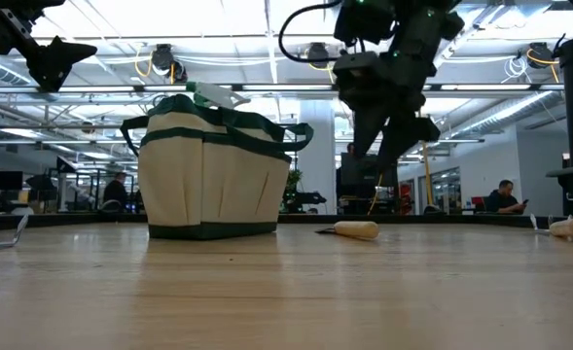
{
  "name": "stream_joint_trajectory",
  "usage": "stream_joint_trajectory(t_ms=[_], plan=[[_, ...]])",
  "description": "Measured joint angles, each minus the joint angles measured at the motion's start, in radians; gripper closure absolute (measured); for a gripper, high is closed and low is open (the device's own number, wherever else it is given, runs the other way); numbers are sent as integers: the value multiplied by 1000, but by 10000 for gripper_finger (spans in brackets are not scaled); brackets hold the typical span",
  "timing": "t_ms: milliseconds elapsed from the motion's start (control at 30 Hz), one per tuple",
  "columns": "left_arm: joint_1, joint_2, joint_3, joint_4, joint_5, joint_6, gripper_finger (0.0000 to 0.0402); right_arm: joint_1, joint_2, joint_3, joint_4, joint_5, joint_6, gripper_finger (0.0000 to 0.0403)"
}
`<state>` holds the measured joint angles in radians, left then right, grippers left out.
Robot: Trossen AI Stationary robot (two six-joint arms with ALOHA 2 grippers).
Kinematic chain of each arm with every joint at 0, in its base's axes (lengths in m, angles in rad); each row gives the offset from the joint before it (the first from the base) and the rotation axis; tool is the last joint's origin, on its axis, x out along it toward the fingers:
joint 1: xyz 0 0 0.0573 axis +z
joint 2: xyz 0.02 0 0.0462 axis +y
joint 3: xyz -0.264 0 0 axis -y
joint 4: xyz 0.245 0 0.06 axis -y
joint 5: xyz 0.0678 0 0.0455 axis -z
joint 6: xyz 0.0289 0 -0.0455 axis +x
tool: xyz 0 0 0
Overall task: Pick & Place Garden tools in Gardening bag
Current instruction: Put the brown bottom trowel into the green gardening bag
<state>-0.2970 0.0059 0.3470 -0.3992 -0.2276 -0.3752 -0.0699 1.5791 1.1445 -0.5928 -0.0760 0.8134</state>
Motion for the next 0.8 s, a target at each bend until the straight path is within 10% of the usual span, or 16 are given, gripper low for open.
stream_joint_trajectory(t_ms=[800], plan=[[0, 0, 0, -1, 0, 12, 78, 0, 5, -194, 358, 3, 170, 179]])
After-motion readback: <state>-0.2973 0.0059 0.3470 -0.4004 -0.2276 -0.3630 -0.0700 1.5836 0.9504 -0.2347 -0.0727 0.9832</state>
